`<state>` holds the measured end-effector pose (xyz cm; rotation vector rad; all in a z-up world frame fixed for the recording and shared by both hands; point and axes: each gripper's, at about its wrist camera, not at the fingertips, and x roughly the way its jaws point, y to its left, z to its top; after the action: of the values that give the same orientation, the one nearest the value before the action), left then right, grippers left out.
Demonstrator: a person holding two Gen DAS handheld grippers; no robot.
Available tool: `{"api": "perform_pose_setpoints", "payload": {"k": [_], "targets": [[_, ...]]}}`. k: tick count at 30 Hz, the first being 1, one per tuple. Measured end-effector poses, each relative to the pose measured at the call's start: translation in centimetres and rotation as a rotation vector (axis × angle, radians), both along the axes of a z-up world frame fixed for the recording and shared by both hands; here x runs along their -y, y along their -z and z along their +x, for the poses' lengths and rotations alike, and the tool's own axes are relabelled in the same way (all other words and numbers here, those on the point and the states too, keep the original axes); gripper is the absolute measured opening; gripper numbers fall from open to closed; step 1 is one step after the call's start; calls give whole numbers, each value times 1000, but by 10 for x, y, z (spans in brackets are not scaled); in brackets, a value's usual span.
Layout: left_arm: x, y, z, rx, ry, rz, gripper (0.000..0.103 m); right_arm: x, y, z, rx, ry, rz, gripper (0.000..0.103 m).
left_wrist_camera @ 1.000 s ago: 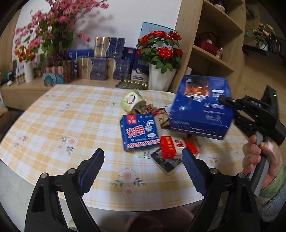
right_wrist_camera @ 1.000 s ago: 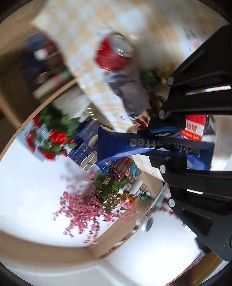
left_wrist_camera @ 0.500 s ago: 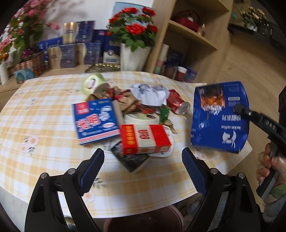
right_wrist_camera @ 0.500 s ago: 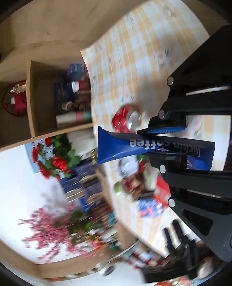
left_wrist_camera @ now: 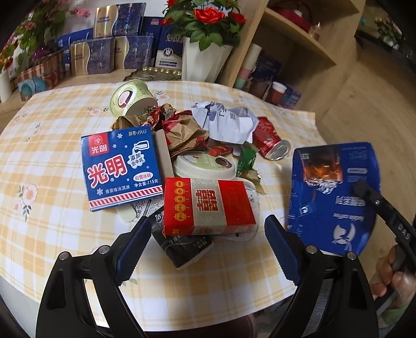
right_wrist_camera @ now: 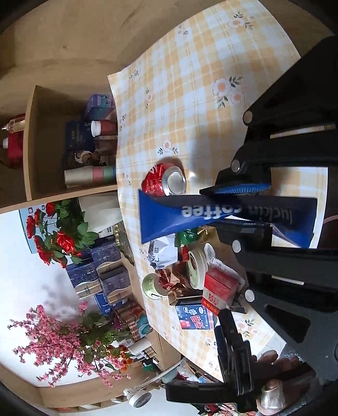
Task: Collect trash
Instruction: 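Lift the blue coffee bag with the right gripper while the left gripper grasps the red cigarette box, then carry the coffee bag and cigarette box down over the brown bin with both grippers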
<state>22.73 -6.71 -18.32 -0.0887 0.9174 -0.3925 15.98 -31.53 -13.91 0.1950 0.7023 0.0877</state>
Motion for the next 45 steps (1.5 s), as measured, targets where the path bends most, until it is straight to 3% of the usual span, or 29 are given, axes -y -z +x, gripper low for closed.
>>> {"api": "perform_pose_setpoints", "payload": {"k": [13,23,27,35,45], "targets": [[38,18,30,-21,-24,173,90,-7,0,-4,19,-55,-10,20],[30,31,43,-96,-57,137,88,-5,0,-6,26,-62,0,20],[31,21,33,-66,-27,133,88,-2,0,-7,21,-49,11,19],[11,-23,-1,2,-27,46,88,0,-13,-18,38,-51,44,19],[-33,-57,-79,94,-73,73,88,-11,-31,-54,11,-140,164,19]]}}
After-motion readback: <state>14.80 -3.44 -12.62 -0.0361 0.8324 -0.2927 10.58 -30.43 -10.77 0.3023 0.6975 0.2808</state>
